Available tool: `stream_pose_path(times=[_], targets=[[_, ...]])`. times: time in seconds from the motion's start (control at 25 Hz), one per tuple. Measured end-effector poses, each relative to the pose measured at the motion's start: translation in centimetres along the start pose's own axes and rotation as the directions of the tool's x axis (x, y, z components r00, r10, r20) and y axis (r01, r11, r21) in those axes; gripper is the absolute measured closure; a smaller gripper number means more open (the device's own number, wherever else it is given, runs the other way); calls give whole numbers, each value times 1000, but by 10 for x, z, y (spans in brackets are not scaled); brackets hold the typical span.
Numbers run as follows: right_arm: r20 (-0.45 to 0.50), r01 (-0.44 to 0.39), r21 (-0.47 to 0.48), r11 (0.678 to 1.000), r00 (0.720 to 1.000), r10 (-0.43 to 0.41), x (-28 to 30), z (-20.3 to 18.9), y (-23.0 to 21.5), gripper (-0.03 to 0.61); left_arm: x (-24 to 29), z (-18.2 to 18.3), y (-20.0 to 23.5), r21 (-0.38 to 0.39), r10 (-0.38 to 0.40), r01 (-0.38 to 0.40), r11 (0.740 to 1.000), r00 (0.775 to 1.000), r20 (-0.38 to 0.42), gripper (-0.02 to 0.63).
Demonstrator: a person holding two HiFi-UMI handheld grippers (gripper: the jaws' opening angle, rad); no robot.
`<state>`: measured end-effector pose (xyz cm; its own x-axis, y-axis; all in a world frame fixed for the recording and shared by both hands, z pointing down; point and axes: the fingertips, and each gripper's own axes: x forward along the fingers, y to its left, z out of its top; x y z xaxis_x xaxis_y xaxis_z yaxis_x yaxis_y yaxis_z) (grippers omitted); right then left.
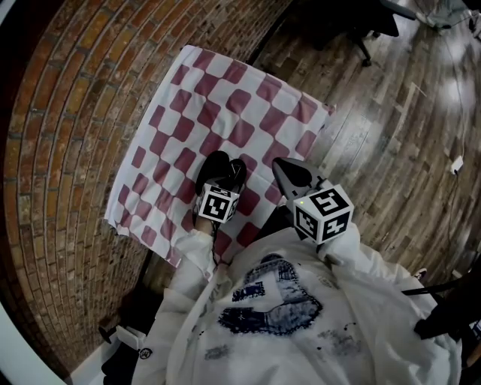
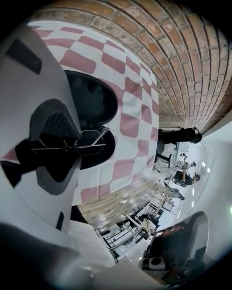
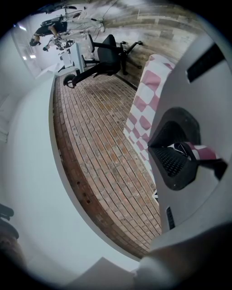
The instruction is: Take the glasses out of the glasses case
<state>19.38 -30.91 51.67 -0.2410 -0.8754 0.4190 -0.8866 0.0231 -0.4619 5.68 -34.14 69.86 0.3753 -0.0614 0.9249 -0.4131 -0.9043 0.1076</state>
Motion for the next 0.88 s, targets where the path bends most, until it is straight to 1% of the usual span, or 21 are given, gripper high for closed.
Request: stream_pose_path(times=[0.28,0.44,0.68,0.88], targets=[[-1,4,2,1000,1000,-4,0,1,-3,565,6,-3,-1,3,-6,6,1000,1000,-17,540],[-3,4,4,1000,1000,-4,0,0,-3,565,7,-5,1,7,6,-6,1000,1000,-24,554],[0,-1,2,1000,1000,1,0,0,0,565,6,-4,1,16,12,-11,1000,1000,-1,568],[3,-4,0,1000,1000,4,-3,0,1,565,2,-3,2,8,25,-25,1000,1000,7,571]])
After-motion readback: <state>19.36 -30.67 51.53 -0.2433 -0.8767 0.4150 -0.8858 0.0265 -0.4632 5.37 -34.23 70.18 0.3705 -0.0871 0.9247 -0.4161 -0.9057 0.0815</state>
